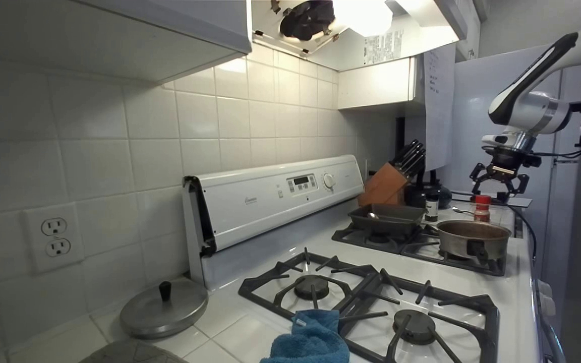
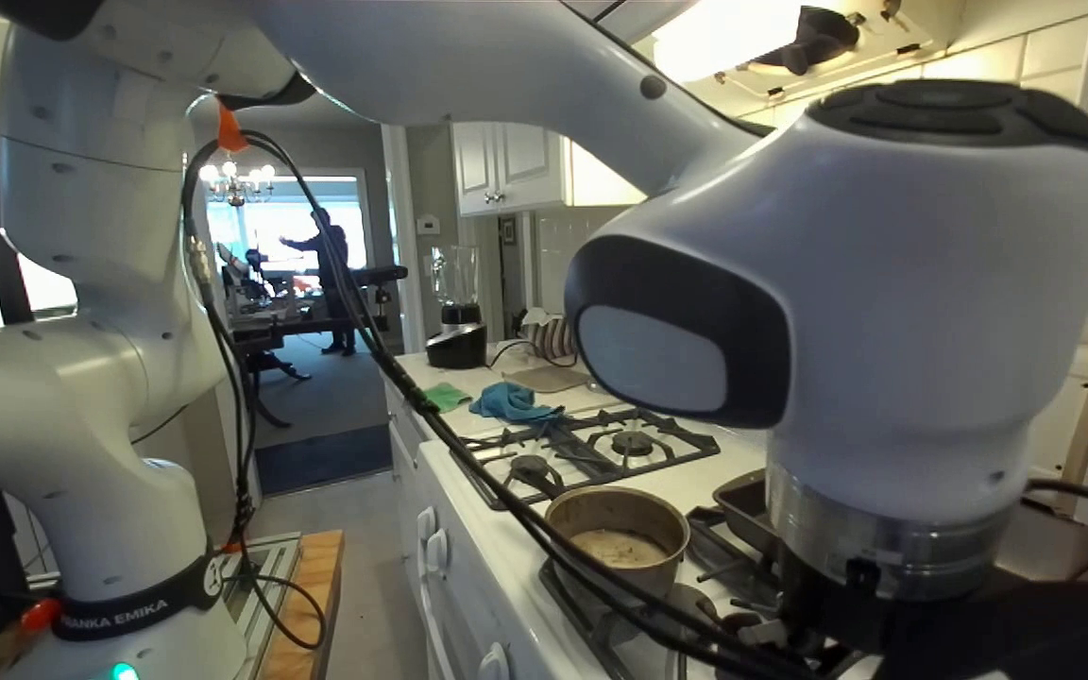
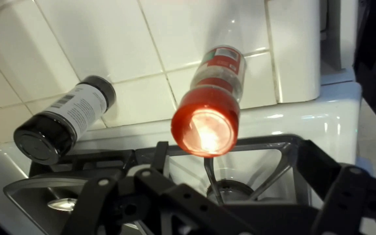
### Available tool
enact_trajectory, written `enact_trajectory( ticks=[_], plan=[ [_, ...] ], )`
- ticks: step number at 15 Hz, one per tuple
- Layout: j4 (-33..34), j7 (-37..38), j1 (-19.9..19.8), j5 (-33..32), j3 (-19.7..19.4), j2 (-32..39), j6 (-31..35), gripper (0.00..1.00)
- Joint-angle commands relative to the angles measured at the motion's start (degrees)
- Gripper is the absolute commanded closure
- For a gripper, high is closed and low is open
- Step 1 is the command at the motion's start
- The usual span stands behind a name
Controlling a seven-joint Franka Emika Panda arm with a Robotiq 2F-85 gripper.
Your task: Pour some of the contents of the orange bottle into the pot
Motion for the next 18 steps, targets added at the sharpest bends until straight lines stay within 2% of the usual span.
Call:
enact_trajectory(
  ticks=[1,5,11,13,18],
  plan=[
    [-4.71,0.53,1.47,-7.06,-0.30,-5.95,-1.76,0.00],
    [-9.85,-0.70,3.97,-12.93,-0.04,-11.63,-0.09,0.00],
    [-15.75,7.03,8.22,-11.31,0.33,-18.09,2.89,0.00],
    [-17.21,17.79,9.65,-13.72,0.24,-19.28,4.75,0.00],
    [-18.63,37.98,12.03,-14.37,1.14,-21.20,4.39,0.00]
  ],
)
